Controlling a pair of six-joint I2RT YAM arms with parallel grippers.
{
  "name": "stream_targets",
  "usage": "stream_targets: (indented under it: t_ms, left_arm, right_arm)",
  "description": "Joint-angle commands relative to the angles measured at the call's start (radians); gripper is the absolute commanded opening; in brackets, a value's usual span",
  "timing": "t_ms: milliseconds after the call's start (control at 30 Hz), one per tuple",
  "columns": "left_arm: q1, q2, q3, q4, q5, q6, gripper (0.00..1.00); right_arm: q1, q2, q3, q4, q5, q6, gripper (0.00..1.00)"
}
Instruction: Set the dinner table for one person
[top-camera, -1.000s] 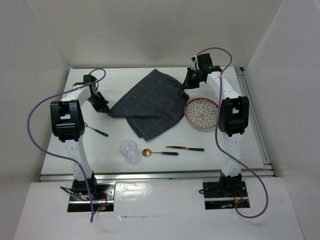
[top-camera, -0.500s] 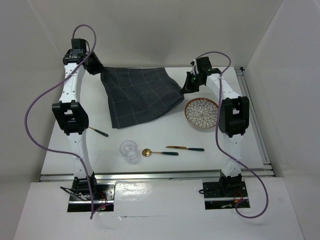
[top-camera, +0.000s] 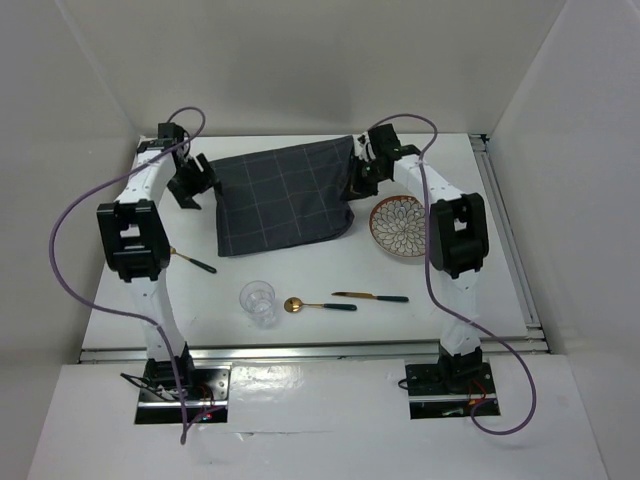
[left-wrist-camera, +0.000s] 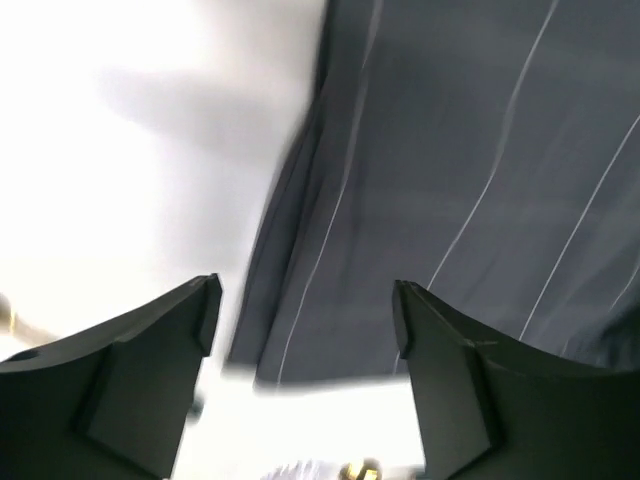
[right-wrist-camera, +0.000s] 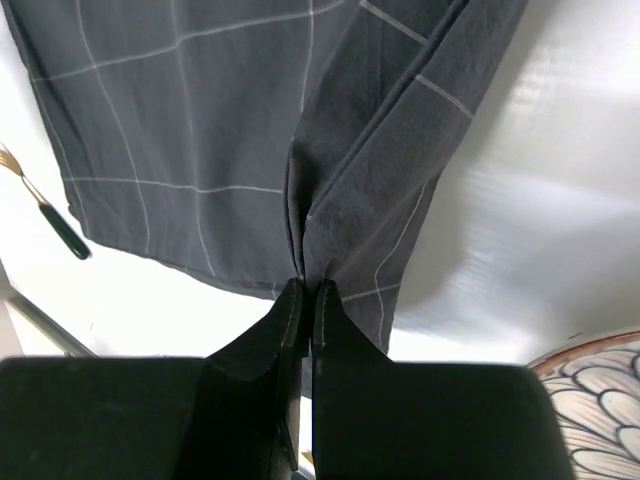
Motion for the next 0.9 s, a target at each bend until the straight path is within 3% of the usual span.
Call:
stream_targets:
  t_ms: [0,67,200,433,467,500,600,867]
  left_arm:
    - [-0.009,-0.22,-0.21,0.045,0.017,0.03,0.88]
    - [-0.021,-0.26,-0.353,0.057,0.006,0.03,0.94]
    - [-0.033,-0.273,-0.49,0.121,0.017,0.03,0.91]
    - [-0.064,-0.144,-0.464,0.122,0.006,0.03,0.7]
    - [-0.073,-0.144,-0.464,0.131,0.021,0.03,0.64]
    - [-0.073,-0.129,-0.452,0.131,0.022,0.03,0.4]
    - [-0.073,-0.138,-0.452,0.122,0.022,0.03,0.0]
    - [-0.073,-0.248,-0.522,0.122,0.022,0.04,0.0]
  right_arm:
    - [0.002,-0.079,-0.051,0.034,0.014,0.033,0.0]
    - [-0.007,-0.105,-0.061,0.045,0.014,0.043,0.0]
    - [-0.016,-0.105,-0.106,0.063,-0.017,0.062,0.0]
    - [-0.025,-0.16,-0.177,0.083,-0.017,0.085,0.0]
    - [-0.036,-0.171,-0.208,0.083,-0.017,0.094,0.0]
    - [-0.036,-0.195,-0.225,0.083,-0.004,0.094,0.0]
    - [-0.047,-0.255,-0.32,0.102,-0.004,0.103,0.0]
    - [-0.047,-0.441,-0.585,0.111,0.039,0.103,0.0]
